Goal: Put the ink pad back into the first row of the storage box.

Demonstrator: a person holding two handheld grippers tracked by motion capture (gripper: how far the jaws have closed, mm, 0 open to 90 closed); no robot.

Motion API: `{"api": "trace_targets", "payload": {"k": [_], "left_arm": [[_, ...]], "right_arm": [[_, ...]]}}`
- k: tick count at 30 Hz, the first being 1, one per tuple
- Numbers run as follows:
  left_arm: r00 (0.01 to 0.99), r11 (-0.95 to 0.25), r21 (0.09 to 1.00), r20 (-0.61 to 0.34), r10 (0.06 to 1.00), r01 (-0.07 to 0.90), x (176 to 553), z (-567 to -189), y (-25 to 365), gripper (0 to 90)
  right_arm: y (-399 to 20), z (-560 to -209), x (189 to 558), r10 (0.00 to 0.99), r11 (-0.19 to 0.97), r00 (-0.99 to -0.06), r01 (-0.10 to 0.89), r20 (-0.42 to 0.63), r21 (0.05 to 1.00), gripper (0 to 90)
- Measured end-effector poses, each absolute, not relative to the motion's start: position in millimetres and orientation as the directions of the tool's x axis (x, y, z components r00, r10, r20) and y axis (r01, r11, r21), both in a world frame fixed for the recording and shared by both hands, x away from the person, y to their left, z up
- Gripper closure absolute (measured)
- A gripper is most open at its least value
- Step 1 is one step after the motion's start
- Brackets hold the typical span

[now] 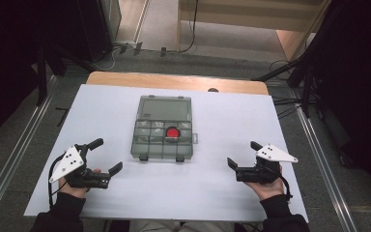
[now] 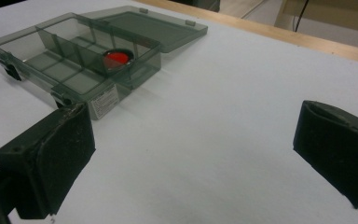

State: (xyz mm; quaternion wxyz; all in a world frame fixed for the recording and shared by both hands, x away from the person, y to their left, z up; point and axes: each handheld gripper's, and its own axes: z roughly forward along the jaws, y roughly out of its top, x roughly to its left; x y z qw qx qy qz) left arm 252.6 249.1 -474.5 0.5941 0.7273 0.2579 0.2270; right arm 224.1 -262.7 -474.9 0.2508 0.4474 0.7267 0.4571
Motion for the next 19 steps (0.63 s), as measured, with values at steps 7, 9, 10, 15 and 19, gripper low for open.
{"api": "trace_targets", "payload": {"k": [7, 9, 10, 15, 19], "left_arm": [[0.763, -0.159, 0.982, 0.024, 0.646, 0.105, 252.6, -474.3, 249.3, 0.0], [0.763, -0.16, 0.981, 0.024, 0.646, 0.105, 252.5, -474.3, 249.3, 0.0], [0.764, -0.16, 0.982, 0.024, 0.645, 0.104, 252.6, -474.3, 249.3, 0.0], [0.765, -0.161, 0.982, 0.024, 0.644, 0.104, 253.0, -474.5, 249.2, 0.0], [0.766, -0.162, 0.981, 0.026, 0.643, 0.103, 253.5, -474.7, 249.2, 0.0]], "right_arm": [[-280.3, -484.6, 210.8, 0.886, 0.091, -0.455, 0.353, 0.086, 0.931, 0.1], [-284.3, -486.8, 206.3, 0.885, 0.065, -0.456, 0.329, 0.098, 0.942, 0.1], [-285.7, -487.5, 204.2, 0.886, 0.063, -0.454, 0.316, 0.093, 0.947, 0.1], [-290.0, -487.2, 196.2, 0.892, 0.06, -0.447, 0.264, 0.067, 0.963, 0.1], [-290.7, -483.8, 195.8, 0.895, 0.052, -0.441, 0.245, 0.064, 0.968, 0.1]]}}
